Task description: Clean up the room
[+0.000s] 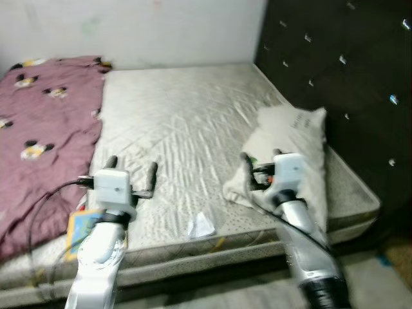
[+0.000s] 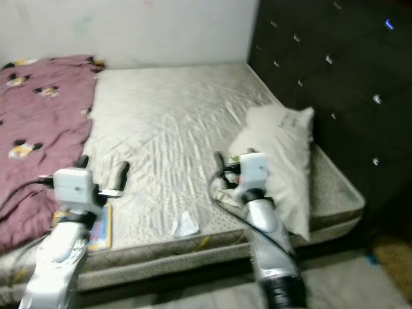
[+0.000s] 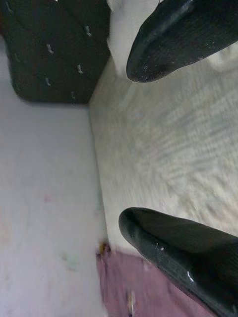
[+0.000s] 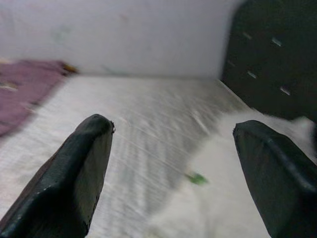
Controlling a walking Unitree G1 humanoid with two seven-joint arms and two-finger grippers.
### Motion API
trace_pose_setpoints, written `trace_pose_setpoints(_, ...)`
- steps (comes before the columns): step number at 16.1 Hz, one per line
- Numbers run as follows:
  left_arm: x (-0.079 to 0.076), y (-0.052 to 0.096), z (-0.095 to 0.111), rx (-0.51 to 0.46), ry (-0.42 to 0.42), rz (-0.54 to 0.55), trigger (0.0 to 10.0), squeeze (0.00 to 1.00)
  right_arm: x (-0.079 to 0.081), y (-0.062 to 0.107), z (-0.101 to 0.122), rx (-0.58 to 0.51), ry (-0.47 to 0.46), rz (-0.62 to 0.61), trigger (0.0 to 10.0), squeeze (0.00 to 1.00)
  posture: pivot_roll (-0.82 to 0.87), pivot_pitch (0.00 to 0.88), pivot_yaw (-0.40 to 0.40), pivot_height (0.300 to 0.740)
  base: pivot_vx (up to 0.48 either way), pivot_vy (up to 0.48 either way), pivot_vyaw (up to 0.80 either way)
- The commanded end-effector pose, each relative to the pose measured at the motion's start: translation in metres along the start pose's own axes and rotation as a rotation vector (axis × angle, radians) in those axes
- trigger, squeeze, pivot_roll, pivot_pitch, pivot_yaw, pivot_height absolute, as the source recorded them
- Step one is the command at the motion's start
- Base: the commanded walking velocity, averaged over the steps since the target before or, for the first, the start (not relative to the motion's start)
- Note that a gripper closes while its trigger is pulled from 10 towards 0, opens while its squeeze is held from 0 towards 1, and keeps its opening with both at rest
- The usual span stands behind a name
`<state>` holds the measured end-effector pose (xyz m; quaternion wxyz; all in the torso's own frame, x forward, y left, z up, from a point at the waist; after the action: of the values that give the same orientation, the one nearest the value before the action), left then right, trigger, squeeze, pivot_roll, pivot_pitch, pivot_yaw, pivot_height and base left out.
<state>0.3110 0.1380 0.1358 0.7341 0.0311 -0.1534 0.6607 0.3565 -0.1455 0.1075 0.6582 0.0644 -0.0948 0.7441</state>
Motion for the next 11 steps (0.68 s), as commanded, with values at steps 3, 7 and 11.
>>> trace_pose_setpoints(3,0.017,0.001,0.001,0.008,-0.011,0.060,10.0,0.00,0.024,-0.010,0.010,-0.021,-0.006,0.080,10.0,0.00,0.03,0.037,-0.060,0.740,0.393,0.000,0.00)
trace_pose_setpoints(7,0.033,0.007,-0.011,0.087,-0.041,0.222,10.0,0.00,0.028,-0.015,0.011,-0.011,0.005,0.109,10.0,0.00,0.02,0.052,-0.078,0.740,0.168,0.000,0.00)
trace_pose_setpoints(11,0.021,0.004,-0.013,0.109,-0.003,0.142,10.0,0.00,0.031,-0.011,0.013,-0.027,0.059,0.124,10.0,0.00,0.02,0.059,-0.076,0.740,0.000,0.000,0.40)
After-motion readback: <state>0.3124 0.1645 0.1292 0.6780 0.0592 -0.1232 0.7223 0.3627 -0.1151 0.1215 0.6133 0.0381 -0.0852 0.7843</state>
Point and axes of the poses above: a point about 5 cm out from each wrist's last joint towards the gripper, its own y axis pointing back from the gripper into the wrist, its own z axis along the axis of the wrist's last joint, x = y × z, the point moved 5 cm from there along -y, pointing out of the wrist towards the gripper, and after that the axes turned 14 degrees about -y, right-handed, at the moved point
